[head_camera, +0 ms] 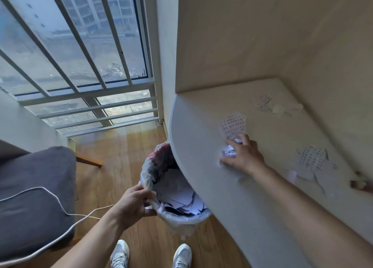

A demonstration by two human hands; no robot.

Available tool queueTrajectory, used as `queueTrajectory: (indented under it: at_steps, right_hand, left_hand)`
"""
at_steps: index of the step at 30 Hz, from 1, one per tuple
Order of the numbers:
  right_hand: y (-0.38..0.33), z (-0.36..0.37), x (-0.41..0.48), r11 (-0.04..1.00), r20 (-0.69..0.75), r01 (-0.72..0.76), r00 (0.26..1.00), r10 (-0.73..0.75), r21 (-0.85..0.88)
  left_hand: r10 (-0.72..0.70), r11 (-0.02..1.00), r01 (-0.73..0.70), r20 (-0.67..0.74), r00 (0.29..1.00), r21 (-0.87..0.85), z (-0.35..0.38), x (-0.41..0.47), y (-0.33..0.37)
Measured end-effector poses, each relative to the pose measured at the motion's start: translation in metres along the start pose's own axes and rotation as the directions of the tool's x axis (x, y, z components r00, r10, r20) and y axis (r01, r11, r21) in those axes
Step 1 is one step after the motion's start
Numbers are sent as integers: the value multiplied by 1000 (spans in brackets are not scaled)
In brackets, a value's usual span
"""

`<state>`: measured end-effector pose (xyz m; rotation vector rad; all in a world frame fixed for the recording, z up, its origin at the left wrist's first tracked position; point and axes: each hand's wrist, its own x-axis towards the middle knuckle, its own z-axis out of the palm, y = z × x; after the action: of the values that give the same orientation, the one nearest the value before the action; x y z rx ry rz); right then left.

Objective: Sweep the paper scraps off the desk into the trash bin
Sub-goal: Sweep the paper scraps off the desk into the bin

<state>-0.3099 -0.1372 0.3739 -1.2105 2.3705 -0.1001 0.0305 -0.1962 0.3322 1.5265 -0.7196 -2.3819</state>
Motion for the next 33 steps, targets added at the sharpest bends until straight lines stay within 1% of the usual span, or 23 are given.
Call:
queueTrajectory:
  at_steps: [6,10,12,14,16,17,18,20,22,24,26,27,29,31,33]
  right_hand:
    - [-63,42,-41,968,50,213,977,-208,-131]
    - [-102,62,-70,935,130,332,940,-317,-126]
    - [-117,64,-86,919,201,392,904,-377,-41]
    - [-121,58,-99,908,261,395,870,-418,139]
    - [-112,44,-106,883,269,366,855,-444,295]
    - [-102,35,-107,870,249,352,859,-447,345]
    - [-90,24,-107,866,220,338,874,-434,369]
    - [-55,2,-99,890,127,294,926,-356,350]
    - [-13,-20,-83,936,3,217,974,-226,277]
    - [33,-39,-63,979,-82,88,994,-74,182]
    - [79,-54,-49,988,-84,-87,992,99,130]
    - [103,-57,-43,976,-55,-178,981,186,126]
    - [135,-61,-39,947,23,-298,955,297,124]
    - [156,-54,-37,934,86,-344,938,337,97]
    - [163,-40,-39,944,115,-326,941,319,54]
  left_hand:
    - [12,1000,-12,-1,1000,-2,-1,0,-3]
    - [1,1000,-1,16,1000,-15,-1,-1,-3]
    - [3,1000,-2,22,1000,-13,-3,0,-2]
    - [5,1000,-5,31,1000,-2,-5,1,-3]
    - [2,1000,-1,46,999,-5,-6,3,-4]
    - [0,1000,0,50,999,-4,-7,4,-4]
    - [0,1000,0,48,999,1,-8,5,-4]
    - [-1,1000,1,37,999,4,-10,7,-4]
    - [-8,1000,8,36,999,-3,-11,9,-4]
    - [-7,1000,7,43,999,-2,-11,11,-5]
    - [-5,1000,5,46,999,1,-10,11,-5]
    - [-6,1000,7,49,999,-2,-10,11,-5]
    - [-12,1000,12,55,998,-9,-9,11,-4]
    - [-12,1000,13,57,998,-12,-9,11,-4]
    - [-13,1000,13,59,998,-4,-10,12,-3]
